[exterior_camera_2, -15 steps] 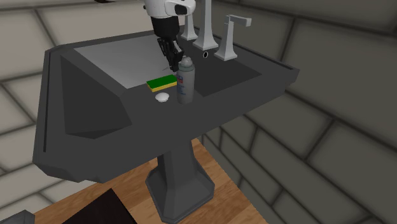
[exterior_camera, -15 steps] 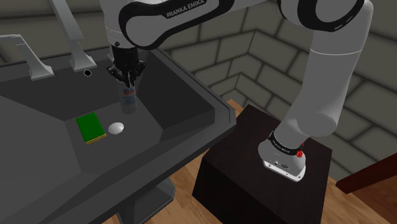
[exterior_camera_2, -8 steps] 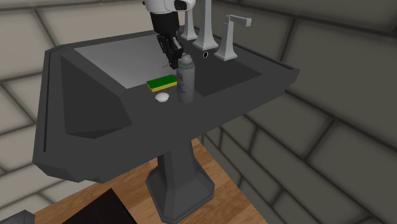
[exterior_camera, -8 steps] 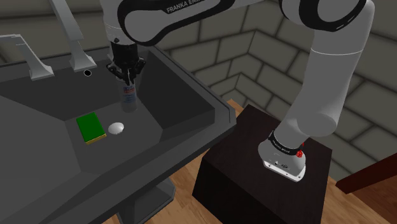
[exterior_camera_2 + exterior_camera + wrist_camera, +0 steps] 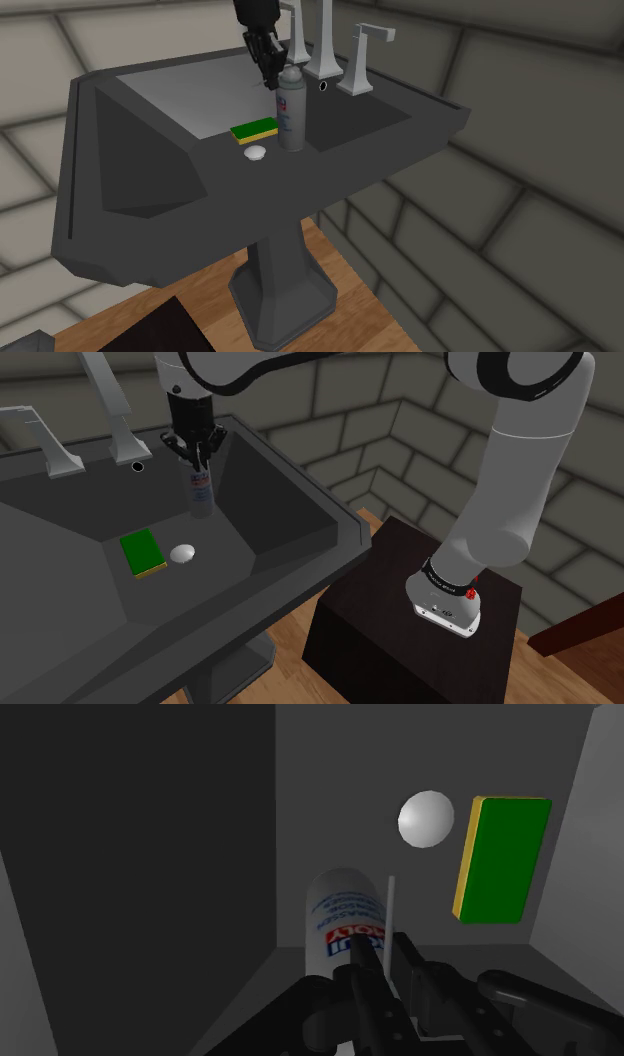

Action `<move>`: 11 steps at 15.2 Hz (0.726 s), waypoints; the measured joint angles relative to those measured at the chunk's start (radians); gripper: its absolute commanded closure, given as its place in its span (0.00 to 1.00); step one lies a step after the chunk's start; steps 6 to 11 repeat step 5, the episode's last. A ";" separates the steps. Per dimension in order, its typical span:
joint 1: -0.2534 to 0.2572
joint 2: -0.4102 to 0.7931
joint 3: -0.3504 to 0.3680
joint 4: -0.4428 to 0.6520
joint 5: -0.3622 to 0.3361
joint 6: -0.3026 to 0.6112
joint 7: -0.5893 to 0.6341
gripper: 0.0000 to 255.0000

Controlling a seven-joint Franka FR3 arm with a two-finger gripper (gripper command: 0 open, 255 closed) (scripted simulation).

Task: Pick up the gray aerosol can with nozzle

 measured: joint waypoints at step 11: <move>0.002 -0.006 0.003 0.052 0.005 -0.057 -0.006 1.00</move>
